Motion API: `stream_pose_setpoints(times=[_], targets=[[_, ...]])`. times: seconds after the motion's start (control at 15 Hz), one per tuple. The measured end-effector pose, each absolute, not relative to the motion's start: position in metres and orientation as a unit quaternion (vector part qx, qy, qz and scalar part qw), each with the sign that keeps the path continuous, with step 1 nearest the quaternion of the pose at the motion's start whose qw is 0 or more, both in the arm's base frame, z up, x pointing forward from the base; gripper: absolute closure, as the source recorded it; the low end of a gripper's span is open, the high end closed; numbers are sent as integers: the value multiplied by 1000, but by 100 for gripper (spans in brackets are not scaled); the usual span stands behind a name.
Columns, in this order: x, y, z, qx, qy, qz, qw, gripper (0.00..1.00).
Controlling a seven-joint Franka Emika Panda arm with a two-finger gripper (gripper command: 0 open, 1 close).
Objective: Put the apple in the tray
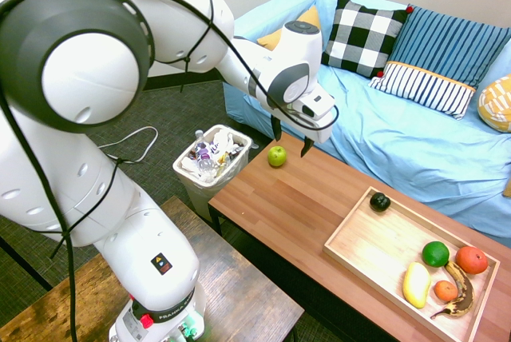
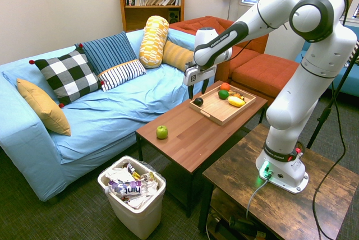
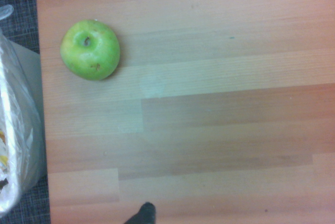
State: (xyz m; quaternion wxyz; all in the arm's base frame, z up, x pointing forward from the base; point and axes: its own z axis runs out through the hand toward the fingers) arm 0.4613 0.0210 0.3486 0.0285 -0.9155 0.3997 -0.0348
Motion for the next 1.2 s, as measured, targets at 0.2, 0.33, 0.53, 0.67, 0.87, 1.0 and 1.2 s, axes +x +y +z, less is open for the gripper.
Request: stream_pose_setpoints(times=[0.2, 0.33, 0.53, 0.67, 0.87, 1.0, 1.2], targets=[[492, 49, 327, -918, 393, -31, 31, 0], [509, 69, 312, -920, 390, -30, 31, 0], [530, 92, 284, -919, 391, -25, 36, 0], [539, 110, 259, -921, 388, -20, 35, 0], [551, 133, 228, -923, 383, -9, 30, 0], [557, 141, 209, -923, 384, -2, 23, 0], [567, 146, 182, -923, 385, 6, 15, 0]])
